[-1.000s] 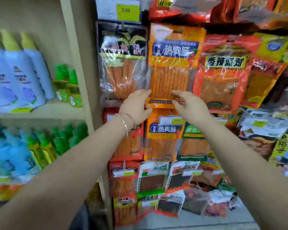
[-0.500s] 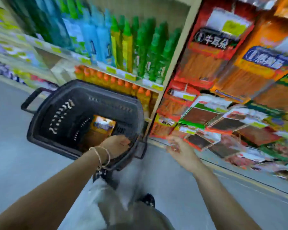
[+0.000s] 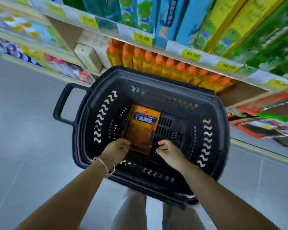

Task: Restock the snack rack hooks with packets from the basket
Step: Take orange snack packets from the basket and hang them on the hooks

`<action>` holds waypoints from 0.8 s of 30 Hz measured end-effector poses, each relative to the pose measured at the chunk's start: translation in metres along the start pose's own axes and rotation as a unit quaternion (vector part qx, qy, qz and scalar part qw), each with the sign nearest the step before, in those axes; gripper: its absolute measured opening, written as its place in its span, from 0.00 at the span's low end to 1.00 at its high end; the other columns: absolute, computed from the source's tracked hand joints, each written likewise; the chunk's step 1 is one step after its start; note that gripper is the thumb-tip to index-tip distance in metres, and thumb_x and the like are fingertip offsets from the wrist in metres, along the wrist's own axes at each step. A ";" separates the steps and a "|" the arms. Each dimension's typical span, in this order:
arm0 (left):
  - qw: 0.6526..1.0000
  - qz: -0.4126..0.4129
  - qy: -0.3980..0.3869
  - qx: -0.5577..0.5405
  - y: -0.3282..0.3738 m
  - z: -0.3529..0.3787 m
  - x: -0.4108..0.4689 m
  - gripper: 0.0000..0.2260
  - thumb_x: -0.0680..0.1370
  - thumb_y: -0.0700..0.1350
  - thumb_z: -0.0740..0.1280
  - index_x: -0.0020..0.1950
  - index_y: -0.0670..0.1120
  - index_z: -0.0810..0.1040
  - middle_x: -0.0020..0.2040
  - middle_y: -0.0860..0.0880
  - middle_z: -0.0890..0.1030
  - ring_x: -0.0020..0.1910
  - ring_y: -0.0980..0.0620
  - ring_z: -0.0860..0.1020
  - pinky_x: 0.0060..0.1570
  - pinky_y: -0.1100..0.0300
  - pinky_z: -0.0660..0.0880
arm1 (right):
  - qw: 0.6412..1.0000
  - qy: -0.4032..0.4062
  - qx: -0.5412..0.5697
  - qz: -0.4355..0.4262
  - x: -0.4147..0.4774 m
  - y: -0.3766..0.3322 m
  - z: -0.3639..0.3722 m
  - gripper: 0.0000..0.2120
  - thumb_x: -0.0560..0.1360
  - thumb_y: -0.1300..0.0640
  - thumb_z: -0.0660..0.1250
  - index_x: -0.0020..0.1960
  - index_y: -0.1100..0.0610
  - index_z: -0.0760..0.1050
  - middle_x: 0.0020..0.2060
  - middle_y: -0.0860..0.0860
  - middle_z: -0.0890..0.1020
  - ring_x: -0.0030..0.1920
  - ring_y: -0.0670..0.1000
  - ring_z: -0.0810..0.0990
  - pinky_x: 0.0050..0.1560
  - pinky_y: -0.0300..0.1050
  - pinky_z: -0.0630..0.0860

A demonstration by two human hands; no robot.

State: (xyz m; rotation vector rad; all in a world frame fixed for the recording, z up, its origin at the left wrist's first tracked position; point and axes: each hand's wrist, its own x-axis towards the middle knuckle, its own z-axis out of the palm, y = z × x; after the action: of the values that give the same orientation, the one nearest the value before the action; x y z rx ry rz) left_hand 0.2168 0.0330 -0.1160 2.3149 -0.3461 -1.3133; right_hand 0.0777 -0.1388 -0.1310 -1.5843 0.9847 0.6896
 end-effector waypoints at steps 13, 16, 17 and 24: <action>0.989 -0.041 -0.072 0.121 -0.054 0.016 0.156 0.13 0.80 0.46 0.58 0.60 0.43 0.76 0.59 0.42 0.79 0.59 0.43 0.76 0.56 0.59 0.70 | 0.947 0.225 0.192 0.128 0.216 0.064 0.076 0.10 0.73 0.56 0.71 0.47 0.62 0.76 0.42 0.54 0.78 0.44 0.51 0.73 0.40 0.37 0.66; 0.991 -0.041 -0.044 0.122 -0.056 0.020 0.158 0.12 0.80 0.46 0.57 0.59 0.45 0.76 0.55 0.43 0.80 0.53 0.44 0.78 0.55 0.55 0.74 | 0.939 0.216 0.217 0.158 0.240 0.077 0.089 0.20 0.71 0.49 0.72 0.54 0.64 0.77 0.48 0.57 0.82 0.45 0.54 0.80 0.42 0.43 0.72; 0.990 -0.041 -0.041 0.129 -0.057 0.022 0.157 0.12 0.79 0.46 0.56 0.59 0.46 0.76 0.54 0.44 0.80 0.52 0.45 0.78 0.54 0.54 0.75 | 0.935 0.226 0.218 0.165 0.242 0.077 0.091 0.20 0.70 0.47 0.73 0.52 0.62 0.76 0.46 0.55 0.81 0.44 0.54 0.80 0.42 0.44 0.73; 0.993 -0.072 -0.061 0.067 -0.063 0.018 0.148 0.11 0.78 0.47 0.60 0.59 0.48 0.75 0.54 0.46 0.80 0.52 0.46 0.78 0.56 0.52 0.75 | 0.911 0.270 0.289 0.118 0.222 0.068 0.099 0.16 0.70 0.55 0.73 0.36 0.52 0.66 0.39 0.55 0.78 0.35 0.50 0.75 0.38 0.42 0.71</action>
State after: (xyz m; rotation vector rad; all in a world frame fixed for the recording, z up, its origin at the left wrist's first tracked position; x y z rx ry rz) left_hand 0.2773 0.0191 -0.2656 2.4149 -0.3217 -1.5490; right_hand 0.1334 -0.0996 -0.3745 -1.1396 1.6340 0.0681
